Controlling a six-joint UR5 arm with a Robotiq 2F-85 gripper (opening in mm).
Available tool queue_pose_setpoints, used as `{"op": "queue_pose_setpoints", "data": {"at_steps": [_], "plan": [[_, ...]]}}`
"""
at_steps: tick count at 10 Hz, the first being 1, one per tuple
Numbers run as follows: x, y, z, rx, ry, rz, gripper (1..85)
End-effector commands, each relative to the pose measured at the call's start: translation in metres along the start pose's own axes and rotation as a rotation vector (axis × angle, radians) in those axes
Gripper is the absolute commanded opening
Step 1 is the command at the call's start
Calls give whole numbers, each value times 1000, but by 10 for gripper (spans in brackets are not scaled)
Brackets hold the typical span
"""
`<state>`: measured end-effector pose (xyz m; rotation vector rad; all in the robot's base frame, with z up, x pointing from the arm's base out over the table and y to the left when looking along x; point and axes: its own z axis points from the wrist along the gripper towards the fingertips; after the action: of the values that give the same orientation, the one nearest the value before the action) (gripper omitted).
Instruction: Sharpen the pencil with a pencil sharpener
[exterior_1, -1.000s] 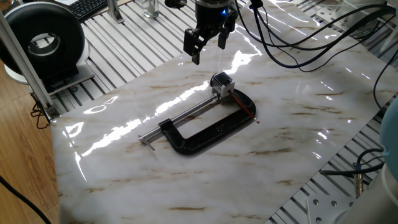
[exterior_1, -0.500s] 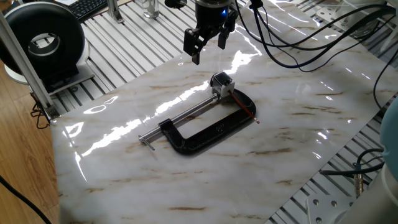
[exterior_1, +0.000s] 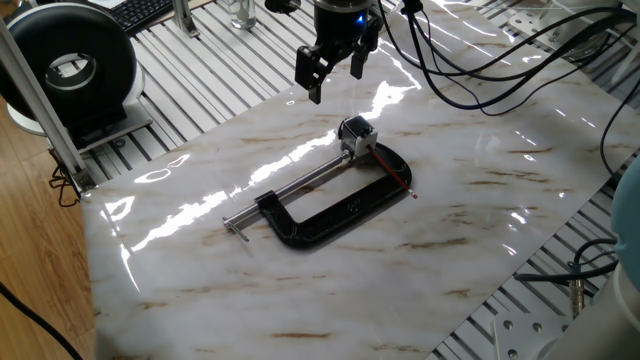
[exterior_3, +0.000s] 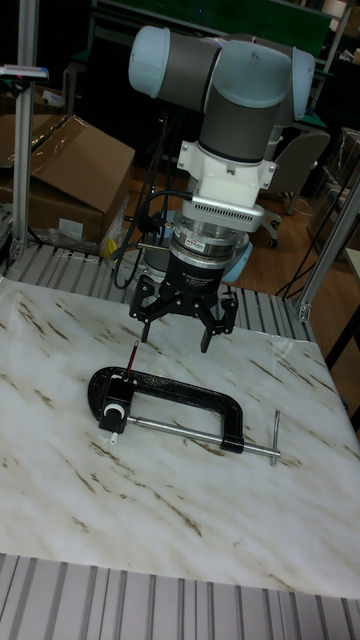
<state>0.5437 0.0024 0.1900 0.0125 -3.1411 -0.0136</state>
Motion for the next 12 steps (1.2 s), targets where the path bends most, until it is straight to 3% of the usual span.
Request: {"op": "queue_pose_setpoints", "data": {"at_steps": [1,2,12], "plan": [[0,2,0,0,0,0,840],[-5,23,0,-76,-10,189,10],[-3,15,0,-56,-3,164,10]]}}
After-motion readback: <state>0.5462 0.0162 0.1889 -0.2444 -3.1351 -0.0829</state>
